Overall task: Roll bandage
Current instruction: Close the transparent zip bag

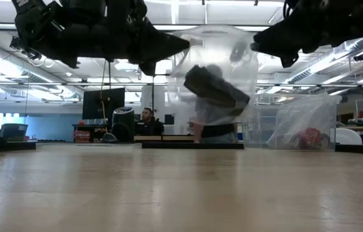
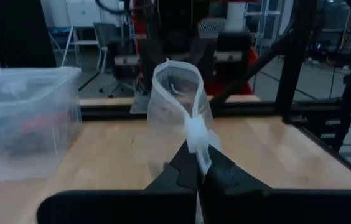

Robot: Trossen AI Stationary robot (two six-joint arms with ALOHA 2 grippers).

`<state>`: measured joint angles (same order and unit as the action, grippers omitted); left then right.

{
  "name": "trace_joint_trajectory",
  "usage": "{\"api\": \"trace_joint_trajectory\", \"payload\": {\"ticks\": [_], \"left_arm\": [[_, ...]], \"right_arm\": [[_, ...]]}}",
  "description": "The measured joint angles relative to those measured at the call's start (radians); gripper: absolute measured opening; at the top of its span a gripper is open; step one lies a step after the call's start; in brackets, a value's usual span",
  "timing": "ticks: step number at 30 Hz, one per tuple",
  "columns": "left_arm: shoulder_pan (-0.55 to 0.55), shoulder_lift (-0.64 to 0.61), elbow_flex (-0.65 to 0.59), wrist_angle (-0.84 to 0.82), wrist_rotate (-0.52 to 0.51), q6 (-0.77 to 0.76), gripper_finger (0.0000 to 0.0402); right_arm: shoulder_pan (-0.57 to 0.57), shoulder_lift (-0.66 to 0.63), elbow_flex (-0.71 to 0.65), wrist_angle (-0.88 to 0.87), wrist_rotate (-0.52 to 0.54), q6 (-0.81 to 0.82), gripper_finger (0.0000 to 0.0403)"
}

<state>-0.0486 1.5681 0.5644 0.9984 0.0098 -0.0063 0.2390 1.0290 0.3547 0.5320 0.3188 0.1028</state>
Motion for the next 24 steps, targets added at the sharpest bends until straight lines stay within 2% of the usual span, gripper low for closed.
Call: {"api": "trace_joint_trajectory", "payload": {"ticks": [3,4,7,13,17,24], "left_arm": [[0.000,0.000,0.000,0.015,0.000,0.002,0.0003],[0.000,0.000,0.000,0.014,0.000,0.002,0.0003],[0.000,0.000,0.000,-0.008,0.000,0.001,0.0003],[0.000,-0.007,0.000,-0.025,0.003,-0.004,0.0003],[0.000,-0.008,0.028,-0.033,0.004,-0.005,0.0003],[-0.003,-0.008,0.102,-0.183,0.000,0.018,0.0003]], "right_arm": [[-0.019,0.034,0.000,0.051,0.000,-0.014,0.0031],[-0.023,0.035,0.000,0.075,0.001,-0.033,0.0016],[-0.022,0.015,0.020,0.086,-0.007,-0.055,0.0009],[-0.019,-0.028,0.147,-0.162,-0.040,-0.071,0.0003],[-0.025,0.013,0.187,-0.203,-0.044,-0.070,0.0002],[-0.039,0.122,0.239,-0.248,-0.059,-0.055,0.0001]]}}
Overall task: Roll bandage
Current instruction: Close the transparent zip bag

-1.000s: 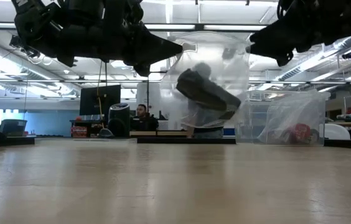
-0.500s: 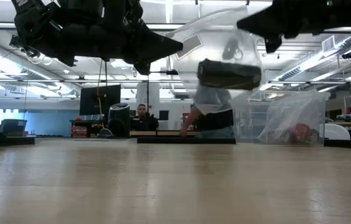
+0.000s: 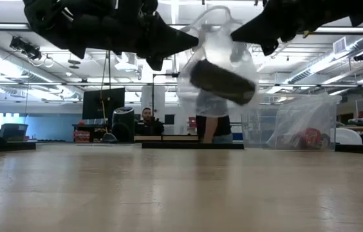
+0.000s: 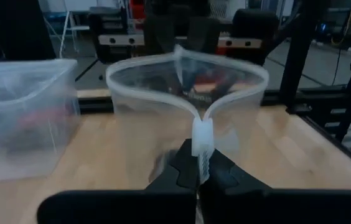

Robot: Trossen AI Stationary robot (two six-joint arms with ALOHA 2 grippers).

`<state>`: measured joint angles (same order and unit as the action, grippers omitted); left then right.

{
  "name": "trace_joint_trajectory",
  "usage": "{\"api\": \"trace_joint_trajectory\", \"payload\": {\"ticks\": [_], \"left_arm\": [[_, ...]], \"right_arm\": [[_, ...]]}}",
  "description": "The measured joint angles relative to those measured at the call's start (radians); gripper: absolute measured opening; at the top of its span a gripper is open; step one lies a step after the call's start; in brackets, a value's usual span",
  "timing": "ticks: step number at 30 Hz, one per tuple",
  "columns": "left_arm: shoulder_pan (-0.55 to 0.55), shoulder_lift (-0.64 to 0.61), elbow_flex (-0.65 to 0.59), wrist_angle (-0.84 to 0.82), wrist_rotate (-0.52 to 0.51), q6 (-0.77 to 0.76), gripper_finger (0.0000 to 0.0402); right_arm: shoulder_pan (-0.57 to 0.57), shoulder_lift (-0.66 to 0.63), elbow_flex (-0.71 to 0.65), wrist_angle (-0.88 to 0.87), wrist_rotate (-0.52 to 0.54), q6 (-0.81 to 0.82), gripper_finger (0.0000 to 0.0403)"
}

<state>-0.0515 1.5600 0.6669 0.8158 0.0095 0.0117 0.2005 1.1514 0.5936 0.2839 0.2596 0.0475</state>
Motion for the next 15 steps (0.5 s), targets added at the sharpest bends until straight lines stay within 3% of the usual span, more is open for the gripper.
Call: {"api": "trace_joint_trajectory", "payload": {"ticks": [11,15], "left_arm": [[-0.030,-0.001,0.000,-0.087,-0.049,0.005,0.0003],[-0.031,-0.002,0.000,-0.140,-0.117,0.003,0.0003]], "right_arm": [[0.014,-0.092,0.015,-0.186,0.034,0.054,0.0001],[0.014,-0.095,0.015,-0.250,0.047,0.080,0.0000]]}}
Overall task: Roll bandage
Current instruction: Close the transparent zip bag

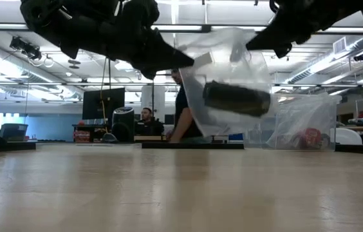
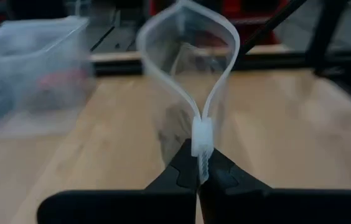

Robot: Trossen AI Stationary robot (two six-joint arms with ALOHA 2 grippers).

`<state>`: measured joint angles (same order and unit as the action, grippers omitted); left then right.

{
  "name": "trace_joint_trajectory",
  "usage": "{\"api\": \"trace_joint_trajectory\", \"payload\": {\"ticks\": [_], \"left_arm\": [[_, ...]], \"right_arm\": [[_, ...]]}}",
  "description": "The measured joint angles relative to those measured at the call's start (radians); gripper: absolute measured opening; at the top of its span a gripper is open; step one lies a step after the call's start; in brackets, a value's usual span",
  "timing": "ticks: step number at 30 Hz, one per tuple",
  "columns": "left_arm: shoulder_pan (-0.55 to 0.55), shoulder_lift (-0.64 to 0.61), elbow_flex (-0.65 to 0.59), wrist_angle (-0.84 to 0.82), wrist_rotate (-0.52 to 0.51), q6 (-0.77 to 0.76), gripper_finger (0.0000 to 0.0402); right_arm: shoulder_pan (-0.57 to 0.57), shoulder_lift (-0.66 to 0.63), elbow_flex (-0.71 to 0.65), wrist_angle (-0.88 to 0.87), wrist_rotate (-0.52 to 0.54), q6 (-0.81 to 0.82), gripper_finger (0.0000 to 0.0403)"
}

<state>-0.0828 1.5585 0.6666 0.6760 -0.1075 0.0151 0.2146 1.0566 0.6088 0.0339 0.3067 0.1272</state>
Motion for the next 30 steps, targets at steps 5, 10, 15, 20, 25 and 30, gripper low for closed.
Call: {"api": "trace_joint_trajectory", "payload": {"ticks": [5,10,15,20,25,30], "left_arm": [[-0.014,0.000,0.000,-0.061,-0.118,-0.009,0.0003],[-0.018,0.000,0.002,-0.086,-0.163,-0.038,0.0003],[-0.019,0.000,-0.001,-0.072,-0.160,-0.059,0.0003],[-0.033,0.000,-0.001,-0.073,-0.149,-0.072,0.0003],[-0.047,0.000,-0.002,-0.099,-0.144,-0.073,0.0003],[-0.049,0.000,-0.002,-0.089,-0.143,-0.073,0.0003]], "right_arm": [[0.000,0.005,-0.021,-0.071,0.006,0.064,0.0000],[0.000,0.006,-0.059,-0.076,0.008,0.126,0.0000],[0.000,0.033,-0.080,-0.016,0.010,0.135,0.0003],[0.032,0.026,-0.041,-0.008,0.000,0.126,0.0052],[0.075,0.013,0.017,-0.018,-0.001,0.095,0.0117],[0.097,0.014,0.027,-0.017,0.032,0.079,0.0158]]}}
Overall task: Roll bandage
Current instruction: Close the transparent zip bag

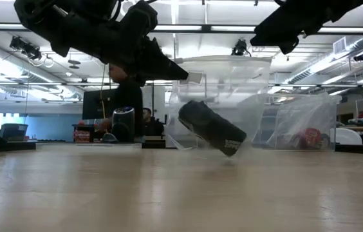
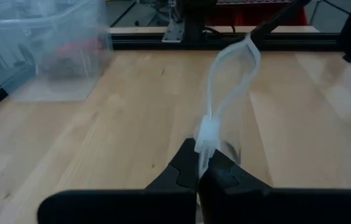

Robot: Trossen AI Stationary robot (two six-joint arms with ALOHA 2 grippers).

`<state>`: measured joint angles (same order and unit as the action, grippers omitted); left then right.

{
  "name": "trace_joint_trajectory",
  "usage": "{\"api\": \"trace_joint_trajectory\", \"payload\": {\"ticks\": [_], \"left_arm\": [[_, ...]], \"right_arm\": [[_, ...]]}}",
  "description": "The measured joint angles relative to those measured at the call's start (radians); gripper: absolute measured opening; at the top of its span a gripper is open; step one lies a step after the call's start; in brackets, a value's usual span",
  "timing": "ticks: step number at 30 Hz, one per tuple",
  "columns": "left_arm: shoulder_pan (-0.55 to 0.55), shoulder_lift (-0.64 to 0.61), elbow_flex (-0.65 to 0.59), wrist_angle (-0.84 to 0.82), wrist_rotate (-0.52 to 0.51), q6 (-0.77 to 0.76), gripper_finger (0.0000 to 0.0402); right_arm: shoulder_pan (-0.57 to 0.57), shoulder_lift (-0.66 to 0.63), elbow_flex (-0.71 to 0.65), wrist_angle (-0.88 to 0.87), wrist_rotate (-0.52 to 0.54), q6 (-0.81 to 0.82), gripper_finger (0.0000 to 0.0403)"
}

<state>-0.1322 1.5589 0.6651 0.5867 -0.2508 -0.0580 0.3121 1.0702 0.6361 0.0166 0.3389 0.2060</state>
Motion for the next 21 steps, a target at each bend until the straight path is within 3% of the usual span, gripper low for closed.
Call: {"api": "trace_joint_trajectory", "payload": {"ticks": [4,8,13,16,21], "left_arm": [[0.000,0.004,0.000,-0.003,0.000,-0.004,0.0003],[0.000,0.005,0.000,0.024,0.000,-0.006,0.0003],[0.000,0.005,0.043,0.006,0.005,-0.007,0.0003],[0.000,0.005,0.092,-0.055,0.006,-0.003,0.0003],[0.000,0.005,0.169,-0.193,-0.017,-0.001,0.0003]], "right_arm": [[-0.002,0.015,0.000,0.033,0.005,0.000,0.0147],[-0.017,0.053,0.044,0.060,-0.023,-0.023,0.0082],[-0.038,0.150,0.238,-0.150,-0.026,-0.105,0.0018],[-0.049,0.236,0.379,-0.286,-0.026,-0.151,0.0023],[-0.060,0.373,0.559,-0.441,-0.026,-0.201,0.0071]]}}
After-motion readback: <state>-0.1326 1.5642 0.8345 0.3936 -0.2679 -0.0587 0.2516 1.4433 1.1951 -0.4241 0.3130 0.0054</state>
